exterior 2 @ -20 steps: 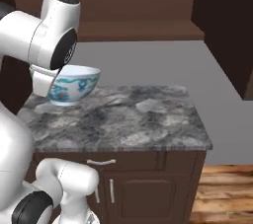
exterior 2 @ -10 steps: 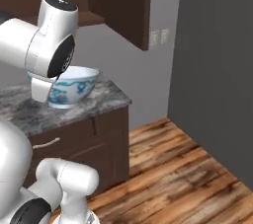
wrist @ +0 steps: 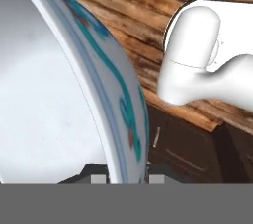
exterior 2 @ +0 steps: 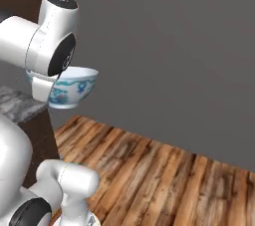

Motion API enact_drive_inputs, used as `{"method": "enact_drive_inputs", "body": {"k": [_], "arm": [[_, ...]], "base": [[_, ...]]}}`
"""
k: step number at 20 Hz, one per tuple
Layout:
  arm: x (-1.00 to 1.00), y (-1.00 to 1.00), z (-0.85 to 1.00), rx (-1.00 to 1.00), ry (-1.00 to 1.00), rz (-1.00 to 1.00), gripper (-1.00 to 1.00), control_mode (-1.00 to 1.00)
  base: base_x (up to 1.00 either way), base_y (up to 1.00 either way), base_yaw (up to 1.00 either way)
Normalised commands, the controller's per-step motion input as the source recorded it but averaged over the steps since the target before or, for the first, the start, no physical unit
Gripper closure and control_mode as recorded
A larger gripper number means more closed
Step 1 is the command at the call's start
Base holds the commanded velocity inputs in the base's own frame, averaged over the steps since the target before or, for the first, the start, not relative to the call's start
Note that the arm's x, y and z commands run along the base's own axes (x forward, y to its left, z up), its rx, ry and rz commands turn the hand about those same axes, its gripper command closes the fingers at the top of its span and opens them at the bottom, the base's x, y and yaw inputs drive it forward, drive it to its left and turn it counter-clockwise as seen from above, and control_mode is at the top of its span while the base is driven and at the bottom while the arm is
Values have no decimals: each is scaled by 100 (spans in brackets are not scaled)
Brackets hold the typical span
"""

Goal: Pick up the bowls from the cabinet and place each bowl in front of a stool on the dining counter.

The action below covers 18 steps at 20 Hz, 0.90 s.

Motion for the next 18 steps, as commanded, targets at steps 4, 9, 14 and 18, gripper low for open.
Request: {"method": "enact_drive_inputs", "body": {"k": [4, 9, 14, 18], "arm": [[0, 0, 0, 0, 0, 0, 100, 100], [0, 0, 0, 0, 0, 0, 100, 100], [0, 0, 0, 0, 0, 0, 100, 100], [0, 0, 0, 0, 0, 0, 100, 100]], "base": [[0, -2, -93], [0, 0, -94], [0, 0, -95], [0, 0, -97]]}}
